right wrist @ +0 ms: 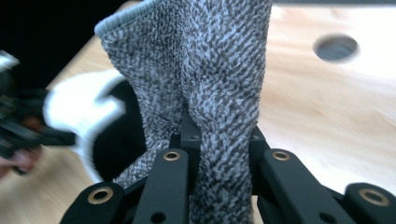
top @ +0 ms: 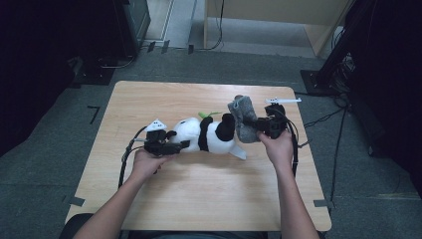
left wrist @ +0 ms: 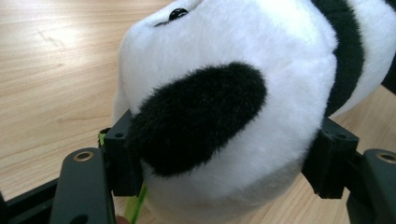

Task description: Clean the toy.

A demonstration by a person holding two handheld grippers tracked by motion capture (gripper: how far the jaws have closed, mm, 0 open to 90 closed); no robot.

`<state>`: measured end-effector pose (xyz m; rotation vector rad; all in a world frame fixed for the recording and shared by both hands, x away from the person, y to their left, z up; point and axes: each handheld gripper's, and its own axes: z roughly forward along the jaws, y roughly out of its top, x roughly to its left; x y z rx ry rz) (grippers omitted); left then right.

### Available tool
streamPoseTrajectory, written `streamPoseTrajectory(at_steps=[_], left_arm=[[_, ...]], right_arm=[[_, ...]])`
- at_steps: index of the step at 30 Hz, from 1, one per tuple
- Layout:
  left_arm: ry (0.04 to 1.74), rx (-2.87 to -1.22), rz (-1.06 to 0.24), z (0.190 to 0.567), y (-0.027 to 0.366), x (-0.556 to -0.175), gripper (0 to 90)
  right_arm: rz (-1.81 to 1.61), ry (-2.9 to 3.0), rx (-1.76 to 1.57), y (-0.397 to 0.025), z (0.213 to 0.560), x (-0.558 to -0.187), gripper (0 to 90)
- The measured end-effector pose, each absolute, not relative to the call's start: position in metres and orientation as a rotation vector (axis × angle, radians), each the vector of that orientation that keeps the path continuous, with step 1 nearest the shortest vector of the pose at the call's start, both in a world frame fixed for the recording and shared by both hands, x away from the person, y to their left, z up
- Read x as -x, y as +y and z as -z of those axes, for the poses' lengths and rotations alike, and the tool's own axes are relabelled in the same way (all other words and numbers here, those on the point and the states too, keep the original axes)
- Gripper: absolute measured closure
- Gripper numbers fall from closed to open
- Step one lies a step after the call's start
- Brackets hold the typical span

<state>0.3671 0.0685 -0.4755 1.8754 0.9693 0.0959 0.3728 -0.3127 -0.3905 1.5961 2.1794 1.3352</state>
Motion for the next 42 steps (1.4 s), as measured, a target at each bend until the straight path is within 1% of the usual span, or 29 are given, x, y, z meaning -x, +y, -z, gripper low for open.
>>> streamPoseTrajectory(at_steps=[4,6,10,12,18,24,27,37,42], left_arm=[[0.968,-1.872,-0.092,0.476,0.07,-0.368,28.4],[0.97,-1.872,-0.088,0.476,0.07,-0.369,28.5],[0.971,-1.87,-0.083,0.476,0.071,-0.369,28.5],[0.973,-1.871,-0.084,0.476,0.07,-0.369,28.4],[0.967,-1.887,-0.103,0.476,0.069,-0.367,28.7],[0.972,-1.888,-0.109,0.476,0.067,-0.366,29.9],[0.974,-1.885,-0.105,0.476,0.068,-0.367,30.0],[0.99,-1.875,-0.091,0.475,0.068,-0.369,30.1],[0.997,-1.866,-0.074,0.475,0.071,-0.371,30.3]], right_arm=[[-1.378,2.16,-1.687,-0.331,0.405,-0.377,78.7],[-1.455,2.131,-1.705,-0.337,0.405,-0.376,78.7],[-1.527,2.103,-1.624,-0.335,0.397,-0.371,78.7],[-1.536,2.136,-1.611,-0.329,0.4,-0.372,78.6],[-1.518,2.254,-1.683,-0.307,0.432,-0.379,78.6],[-1.537,2.211,-1.719,-0.303,0.459,-0.375,78.6],[-1.418,2.233,-1.7,-0.301,0.465,-0.376,78.6],[-1.322,2.267,-1.75,-0.303,0.486,-0.382,78.6],[-1.237,2.276,-1.748,-0.308,0.487,-0.383,78.5]])
